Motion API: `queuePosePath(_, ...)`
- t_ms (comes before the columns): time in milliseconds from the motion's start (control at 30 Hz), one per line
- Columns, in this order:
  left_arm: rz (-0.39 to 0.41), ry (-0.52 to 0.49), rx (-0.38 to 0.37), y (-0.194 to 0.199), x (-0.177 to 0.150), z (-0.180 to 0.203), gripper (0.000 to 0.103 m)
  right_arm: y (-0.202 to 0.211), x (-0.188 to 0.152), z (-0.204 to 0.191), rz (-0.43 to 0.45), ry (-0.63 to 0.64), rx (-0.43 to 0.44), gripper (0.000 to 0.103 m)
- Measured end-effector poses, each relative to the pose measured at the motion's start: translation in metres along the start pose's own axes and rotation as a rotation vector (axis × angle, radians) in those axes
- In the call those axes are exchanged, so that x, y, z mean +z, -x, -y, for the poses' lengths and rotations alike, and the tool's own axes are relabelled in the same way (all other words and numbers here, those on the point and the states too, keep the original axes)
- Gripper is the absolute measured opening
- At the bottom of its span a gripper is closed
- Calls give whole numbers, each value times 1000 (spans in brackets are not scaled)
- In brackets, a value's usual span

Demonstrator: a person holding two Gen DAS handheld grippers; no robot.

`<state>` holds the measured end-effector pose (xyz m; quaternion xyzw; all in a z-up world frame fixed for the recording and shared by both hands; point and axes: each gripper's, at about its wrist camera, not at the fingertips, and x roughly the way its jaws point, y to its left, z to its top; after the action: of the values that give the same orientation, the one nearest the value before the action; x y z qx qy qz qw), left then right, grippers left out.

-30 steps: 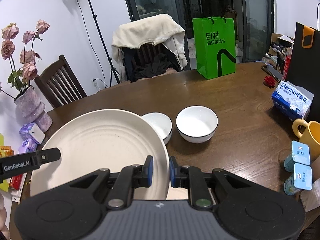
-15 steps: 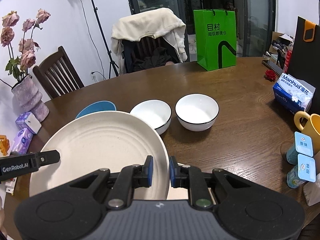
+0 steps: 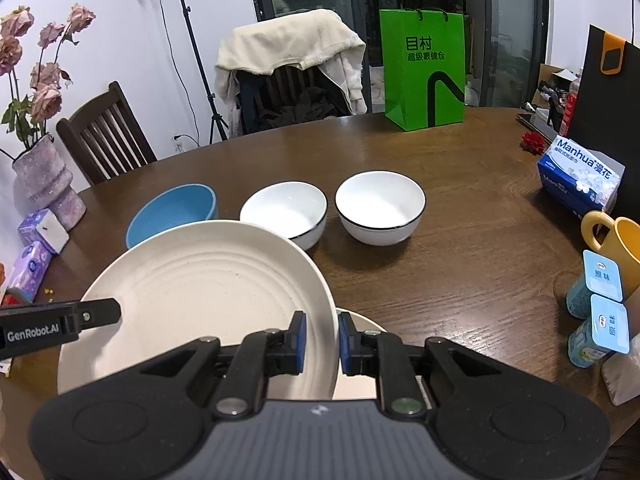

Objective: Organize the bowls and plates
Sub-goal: 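Lower the held plate with both grippers onto the stacked cream plates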

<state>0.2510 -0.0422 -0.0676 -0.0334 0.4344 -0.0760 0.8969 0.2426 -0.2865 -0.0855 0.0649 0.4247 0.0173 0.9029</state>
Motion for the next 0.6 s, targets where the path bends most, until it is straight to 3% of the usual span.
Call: queuePosePath(600,-55,-25,-23,-35,-17,17,23,-19,-28,23,-41,-22,-37,16)
